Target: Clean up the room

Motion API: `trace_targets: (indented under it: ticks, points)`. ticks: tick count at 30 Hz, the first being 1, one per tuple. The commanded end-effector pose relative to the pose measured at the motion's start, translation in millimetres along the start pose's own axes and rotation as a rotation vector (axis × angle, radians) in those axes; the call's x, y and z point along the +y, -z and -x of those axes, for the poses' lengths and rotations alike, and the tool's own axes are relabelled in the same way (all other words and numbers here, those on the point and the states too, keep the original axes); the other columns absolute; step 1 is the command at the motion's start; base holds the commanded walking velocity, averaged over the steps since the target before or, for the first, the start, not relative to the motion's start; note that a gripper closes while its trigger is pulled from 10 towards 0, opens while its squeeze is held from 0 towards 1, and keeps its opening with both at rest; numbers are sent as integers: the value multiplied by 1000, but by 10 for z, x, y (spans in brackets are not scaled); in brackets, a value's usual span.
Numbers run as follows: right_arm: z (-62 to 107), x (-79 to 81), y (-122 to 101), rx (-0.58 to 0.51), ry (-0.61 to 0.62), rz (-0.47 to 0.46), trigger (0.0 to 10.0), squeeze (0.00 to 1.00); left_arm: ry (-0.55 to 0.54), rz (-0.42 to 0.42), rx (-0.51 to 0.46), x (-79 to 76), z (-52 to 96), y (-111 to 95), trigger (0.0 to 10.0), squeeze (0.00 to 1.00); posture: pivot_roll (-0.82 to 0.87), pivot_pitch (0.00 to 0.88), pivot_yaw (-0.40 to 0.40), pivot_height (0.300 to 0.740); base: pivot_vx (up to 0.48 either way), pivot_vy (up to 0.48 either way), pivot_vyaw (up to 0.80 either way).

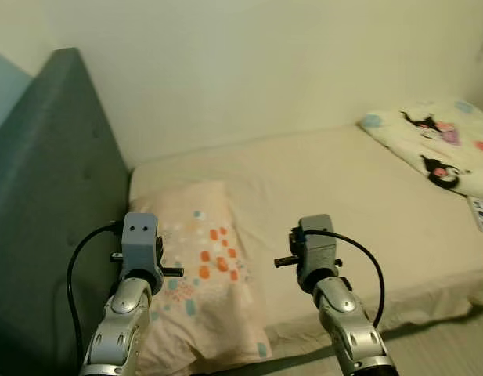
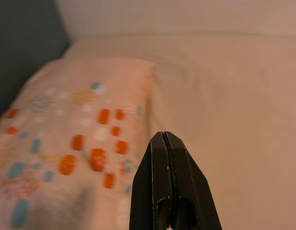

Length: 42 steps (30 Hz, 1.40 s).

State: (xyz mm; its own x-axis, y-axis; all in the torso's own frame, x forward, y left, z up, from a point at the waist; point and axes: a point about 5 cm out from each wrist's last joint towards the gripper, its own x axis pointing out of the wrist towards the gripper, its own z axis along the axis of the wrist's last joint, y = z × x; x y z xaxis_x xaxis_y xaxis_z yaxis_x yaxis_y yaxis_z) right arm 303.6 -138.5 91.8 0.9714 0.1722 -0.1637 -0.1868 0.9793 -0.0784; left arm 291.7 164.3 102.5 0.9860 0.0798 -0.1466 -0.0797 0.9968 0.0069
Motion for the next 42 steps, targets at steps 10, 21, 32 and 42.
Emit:
trace_targets:
  ticks: [10,21,32,42]
  points:
    - [-9,47,-39,-36,-23,-14,10000,0,-7,-1,-5,20,18,17,10000,0,-88,59,25,740,0,0,0]
    - [-4,42,-21,-27,-22,-29,10000,0,7,-39,20,-16,11,27,10000,0,-86,62,25,740,0,-184,0]
    - [9,59,-3,-22,-24,-38,10000,0,9,-52,23,-9,15,31,10000,0,-85,64,27,740,0,-480,0]
    - [34,54,25,-13,-19,-48,10000,0,18,-57,33,-8,23,41,10000,0,-87,66,40,740,0,-480,0]
